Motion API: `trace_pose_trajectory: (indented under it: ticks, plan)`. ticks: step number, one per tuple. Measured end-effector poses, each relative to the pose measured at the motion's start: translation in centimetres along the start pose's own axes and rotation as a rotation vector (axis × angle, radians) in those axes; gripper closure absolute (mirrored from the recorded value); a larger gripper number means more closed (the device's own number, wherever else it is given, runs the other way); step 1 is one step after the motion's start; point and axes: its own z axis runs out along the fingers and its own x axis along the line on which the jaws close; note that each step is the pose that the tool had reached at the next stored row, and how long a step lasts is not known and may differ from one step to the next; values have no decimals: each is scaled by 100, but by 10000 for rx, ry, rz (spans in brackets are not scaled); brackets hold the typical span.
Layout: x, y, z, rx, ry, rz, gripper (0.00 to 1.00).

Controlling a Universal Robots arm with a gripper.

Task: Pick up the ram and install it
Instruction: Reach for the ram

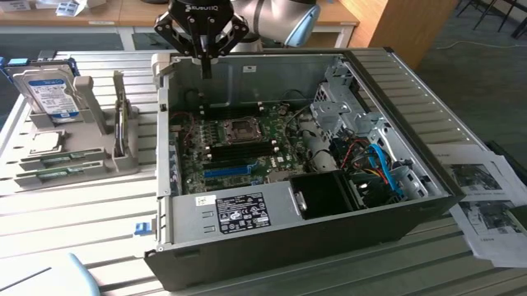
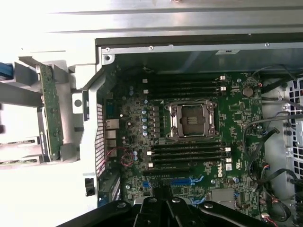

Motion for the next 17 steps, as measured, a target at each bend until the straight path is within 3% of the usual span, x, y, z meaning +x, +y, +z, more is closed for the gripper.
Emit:
trace_pose_trajectory:
  ticks: [17]
  plan:
    - [227, -17, 1, 0, 0, 0, 91]
